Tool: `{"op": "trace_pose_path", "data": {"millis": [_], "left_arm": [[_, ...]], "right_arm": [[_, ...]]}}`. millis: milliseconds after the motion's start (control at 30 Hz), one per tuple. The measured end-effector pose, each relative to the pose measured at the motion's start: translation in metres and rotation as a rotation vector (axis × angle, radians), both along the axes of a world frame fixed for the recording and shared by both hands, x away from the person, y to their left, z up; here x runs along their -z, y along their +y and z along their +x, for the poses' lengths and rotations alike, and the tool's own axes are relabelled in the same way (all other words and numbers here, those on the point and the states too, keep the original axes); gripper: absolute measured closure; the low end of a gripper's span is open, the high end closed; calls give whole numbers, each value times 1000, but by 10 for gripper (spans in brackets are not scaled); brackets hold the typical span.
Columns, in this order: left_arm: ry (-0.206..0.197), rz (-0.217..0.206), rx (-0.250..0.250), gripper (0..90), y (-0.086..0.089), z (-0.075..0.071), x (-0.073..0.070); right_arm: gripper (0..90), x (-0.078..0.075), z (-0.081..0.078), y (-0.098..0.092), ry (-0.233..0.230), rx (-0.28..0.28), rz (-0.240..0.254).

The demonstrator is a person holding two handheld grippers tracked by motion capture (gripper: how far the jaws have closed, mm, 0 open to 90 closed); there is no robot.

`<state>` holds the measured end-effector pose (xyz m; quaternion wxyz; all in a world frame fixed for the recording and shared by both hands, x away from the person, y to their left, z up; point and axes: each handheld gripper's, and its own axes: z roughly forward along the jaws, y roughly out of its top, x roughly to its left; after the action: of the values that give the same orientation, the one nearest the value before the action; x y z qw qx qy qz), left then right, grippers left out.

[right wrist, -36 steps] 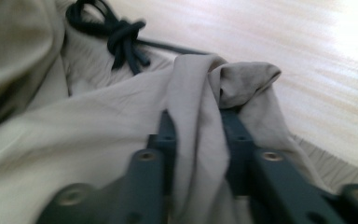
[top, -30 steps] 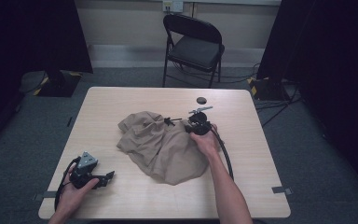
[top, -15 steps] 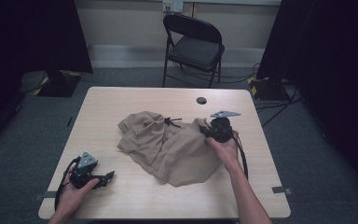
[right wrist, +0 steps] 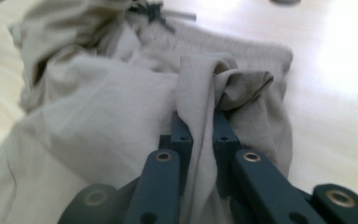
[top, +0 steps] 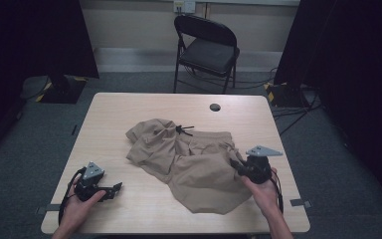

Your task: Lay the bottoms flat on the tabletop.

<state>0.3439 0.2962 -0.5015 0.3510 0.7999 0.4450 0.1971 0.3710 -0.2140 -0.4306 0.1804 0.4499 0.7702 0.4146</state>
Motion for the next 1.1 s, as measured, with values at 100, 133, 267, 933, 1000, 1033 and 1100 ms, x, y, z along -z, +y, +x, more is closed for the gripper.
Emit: {"op": "trace_pose_path", "data": {"millis": [100,133,267,933,1000,1033,1100], "left_arm": [[2,-4,-1,148,0,0,0],[2,-4,-1,148,0,0,0],[2,-4,-2,148,0,0,0],[1,-8,-39,158,-3,-1,0],[10,-24,-51,165,-4,-1,-1],[16,-33,-48,169,-4,-1,-2],[27,-52,-52,195,-4,0,-3]], "right_arm": [[829,14,-14,-4,17,10,-2],[829,14,-14,-4,17,10,-2],[814,42,-21,-6,52,30,-18],[316,34,-13,-10,-11,18,76],[342,33,-9,-7,-17,13,74],[407,34,-6,-5,-15,7,74],[495,38,0,0,-18,-20,58]]}}
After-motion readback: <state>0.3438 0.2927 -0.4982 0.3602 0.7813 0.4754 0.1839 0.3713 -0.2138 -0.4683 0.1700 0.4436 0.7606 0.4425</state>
